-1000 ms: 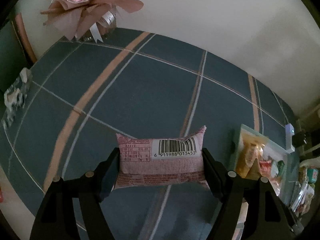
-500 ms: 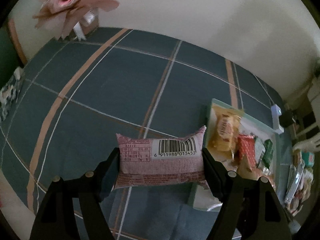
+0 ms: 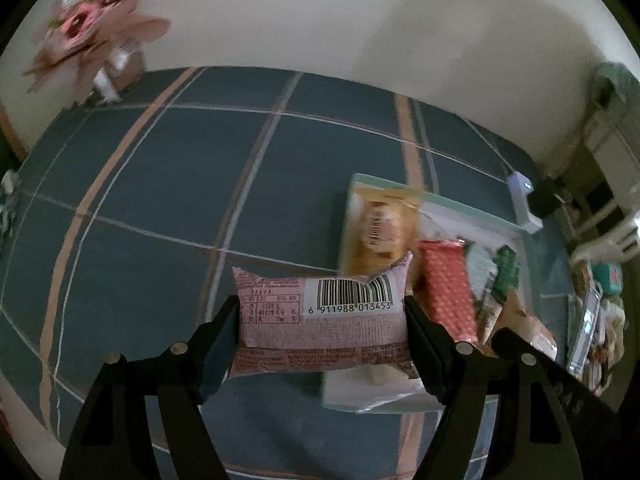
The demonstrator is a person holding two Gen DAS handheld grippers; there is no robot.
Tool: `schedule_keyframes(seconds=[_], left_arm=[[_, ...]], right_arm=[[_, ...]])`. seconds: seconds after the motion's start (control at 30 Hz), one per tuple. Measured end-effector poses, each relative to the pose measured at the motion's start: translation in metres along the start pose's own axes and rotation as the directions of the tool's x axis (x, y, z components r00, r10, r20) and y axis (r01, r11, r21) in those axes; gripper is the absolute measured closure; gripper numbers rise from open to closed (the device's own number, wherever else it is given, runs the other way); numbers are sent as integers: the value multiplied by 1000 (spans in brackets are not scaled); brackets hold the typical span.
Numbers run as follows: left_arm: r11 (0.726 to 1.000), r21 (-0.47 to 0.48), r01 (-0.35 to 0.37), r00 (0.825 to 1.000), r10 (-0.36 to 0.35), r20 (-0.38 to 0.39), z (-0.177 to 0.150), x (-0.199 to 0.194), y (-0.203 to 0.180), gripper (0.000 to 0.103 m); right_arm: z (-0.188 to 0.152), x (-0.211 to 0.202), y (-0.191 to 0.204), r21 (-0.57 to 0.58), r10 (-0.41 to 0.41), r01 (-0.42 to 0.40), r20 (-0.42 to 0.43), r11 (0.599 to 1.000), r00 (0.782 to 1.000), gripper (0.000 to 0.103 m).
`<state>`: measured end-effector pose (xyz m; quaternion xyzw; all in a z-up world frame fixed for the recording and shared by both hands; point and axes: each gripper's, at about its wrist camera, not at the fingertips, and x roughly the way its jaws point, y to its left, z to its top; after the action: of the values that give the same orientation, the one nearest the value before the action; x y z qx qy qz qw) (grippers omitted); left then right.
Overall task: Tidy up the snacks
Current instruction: 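Lift both packs and carry them over the tray, then lower both packs into the tray and open both grippers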
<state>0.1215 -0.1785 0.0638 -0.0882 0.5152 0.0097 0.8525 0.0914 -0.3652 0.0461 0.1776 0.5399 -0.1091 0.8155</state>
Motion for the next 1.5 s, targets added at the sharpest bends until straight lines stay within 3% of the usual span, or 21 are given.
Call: schedule_keyframes(seconds=[0.2, 0.43, 0.93, 1.5], left_arm=[[995, 95, 14, 1000, -15, 12, -1, 5, -31, 24], [992, 122, 37, 999, -34, -22, 0, 24, -50, 24], [989, 140, 47, 999, -50, 18, 10, 40, -58, 24], [989, 114, 90, 996, -89, -13, 17, 62, -64, 24]], right_arm=[[8, 0, -36, 89, -7, 7, 0, 996, 1000, 20], [14, 1, -56, 124, -24, 24, -2, 992, 1000, 20], [21, 13, -48, 107, -8, 9, -9, 994, 1000, 20], [37, 24, -51, 125, -9, 12, -25, 992, 1000, 20]])
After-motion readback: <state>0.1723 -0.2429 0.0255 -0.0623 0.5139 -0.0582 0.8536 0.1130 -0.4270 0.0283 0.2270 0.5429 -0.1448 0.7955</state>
